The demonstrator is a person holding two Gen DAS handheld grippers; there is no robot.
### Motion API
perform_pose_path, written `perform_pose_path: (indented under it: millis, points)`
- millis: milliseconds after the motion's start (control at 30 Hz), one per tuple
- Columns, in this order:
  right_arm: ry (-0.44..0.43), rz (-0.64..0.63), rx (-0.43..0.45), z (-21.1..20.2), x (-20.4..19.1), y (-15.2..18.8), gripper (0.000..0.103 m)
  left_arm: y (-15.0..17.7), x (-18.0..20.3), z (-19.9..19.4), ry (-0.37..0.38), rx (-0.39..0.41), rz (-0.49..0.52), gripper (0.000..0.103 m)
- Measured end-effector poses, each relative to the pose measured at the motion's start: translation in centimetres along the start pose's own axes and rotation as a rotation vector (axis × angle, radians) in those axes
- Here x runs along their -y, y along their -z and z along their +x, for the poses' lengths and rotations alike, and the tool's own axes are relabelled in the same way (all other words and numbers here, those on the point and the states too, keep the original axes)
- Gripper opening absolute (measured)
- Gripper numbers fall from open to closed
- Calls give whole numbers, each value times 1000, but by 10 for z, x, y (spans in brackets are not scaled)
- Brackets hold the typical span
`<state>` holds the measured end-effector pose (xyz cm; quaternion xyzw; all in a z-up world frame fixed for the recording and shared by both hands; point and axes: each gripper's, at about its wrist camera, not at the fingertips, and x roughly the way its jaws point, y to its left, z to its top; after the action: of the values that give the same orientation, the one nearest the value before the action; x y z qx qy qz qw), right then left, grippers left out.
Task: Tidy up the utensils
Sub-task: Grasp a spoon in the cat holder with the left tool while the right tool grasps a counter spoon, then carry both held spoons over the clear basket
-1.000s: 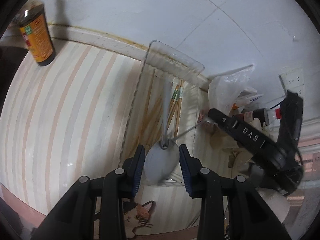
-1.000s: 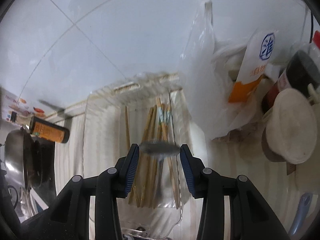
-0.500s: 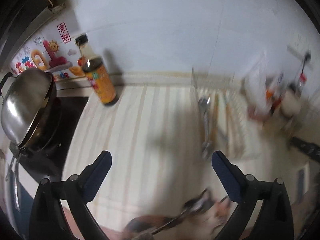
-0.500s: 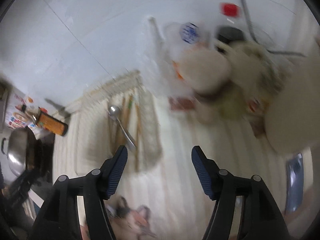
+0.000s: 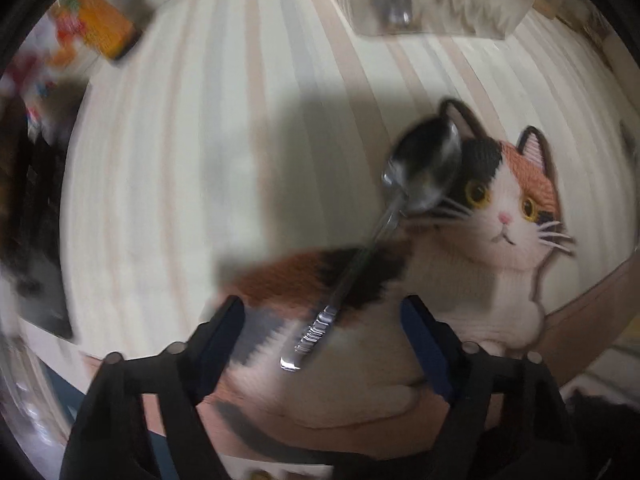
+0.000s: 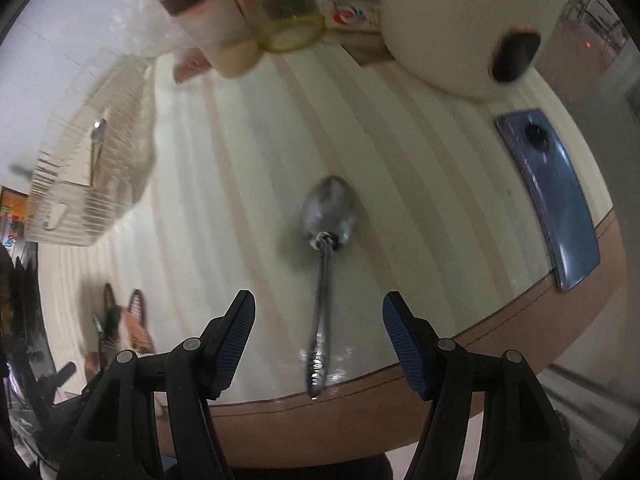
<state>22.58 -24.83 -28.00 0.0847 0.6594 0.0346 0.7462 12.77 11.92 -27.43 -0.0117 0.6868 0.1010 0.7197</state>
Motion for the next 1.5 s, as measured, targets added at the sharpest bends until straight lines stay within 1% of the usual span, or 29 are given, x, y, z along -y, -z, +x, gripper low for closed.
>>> perform_pose_path:
  millis: [33, 67, 100, 167, 200, 267, 300, 333, 400, 433, 500, 533, 567, 600, 667, 700, 733, 800, 867, 967, 1100, 1200, 1233, 1267, 1300, 1367, 1400, 1433, 1500]
  points:
    - [6, -3, -11, 5, 0, 2, 66, 0, -1, 1, 34, -9, -29, 73]
    - [5, -8, -25, 12, -1, 3, 64, 1, 0, 3, 77, -32, -56, 69]
    - [7, -16, -37, 18, -2, 4, 59, 2, 1, 5, 101, -45, -75, 68]
    - [41, -55, -5, 20, -13, 6, 52, 5, 10, 4, 131, -42, -86, 66]
    - [76, -90, 1, 22, -21, 8, 45, 5, 14, 3, 146, -42, -86, 66]
    - [131, -150, 20, 25, -35, 11, 37, 6, 22, 2, 178, -46, -92, 66]
    - [152, -184, 32, 26, -42, 13, 31, 5, 24, 2, 192, -47, -95, 66]
    - [149, -205, 38, 26, -47, 14, 15, 5, 26, 1, 218, -50, -105, 66]
    - [143, -249, 37, 28, -57, 18, 10, 4, 27, -2, 268, -56, -127, 61]
    - [132, -279, 30, 29, -62, 21, 9, 4, 25, -4, 265, -53, -139, 58]
    - [102, -303, 6, 29, -67, 24, 8, 2, 14, -9, 231, -28, -167, 58]
    - [80, -293, -9, 29, -65, 25, 8, 3, 9, -12, 216, -14, -178, 58]
    - [42, -261, -26, 29, -61, 23, 8, 3, 3, -14, 195, 2, -190, 58]
    - [-16, -206, -49, 29, -52, 21, 8, 2, -1, -15, 184, 7, -199, 58]
    - [-51, -143, -61, 28, -38, 15, 11, -3, -8, -13, 155, 20, -197, 59]
    - [-47, -125, -50, 26, -31, 12, 18, -8, -9, -12, 139, 25, -186, 59]
    - [-41, -108, -34, 24, -25, 11, 30, -11, -7, -10, 118, 31, -166, 59]
    - [-28, -77, -14, 20, -13, 10, 37, -21, 3, -5, 94, 32, -114, 59]
    - [-34, -46, -11, 20, -4, 9, 39, -29, 13, 3, 82, 21, -73, 59]
    - [-70, -23, 0, 19, -1, 4, 46, -36, 23, 6, 91, 34, -72, 60]
    - [-71, -70, 26, 23, -13, -12, 48, -53, 30, 8, 91, 50, -83, 62]
    - [-25, -151, 46, 21, -28, -10, 48, -57, 33, 7, 97, 64, -84, 58]
    - [-11, -173, 47, 27, -41, -17, 49, -59, 36, 6, 96, 72, -86, 51]
    - [26, -207, 51, 27, -48, -14, 49, -63, 37, 3, 95, 83, -83, 35]
    - [60, -233, 53, 28, -54, -12, 48, -61, 37, 0, 93, 89, -78, 32]
    - [133, -287, 67, 29, -64, -6, 37, -69, 38, -1, 90, 84, -76, 32]
    - [138, -299, 69, 27, -66, -5, 25, -70, 39, -2, 90, 85, -80, 32]
    - [141, -298, 66, 26, -67, -4, 7, -71, 38, -3, 88, 87, -90, 32]
    - [144, -298, 59, 24, -66, -4, 6, -65, 38, -6, 81, 89, -107, 32]
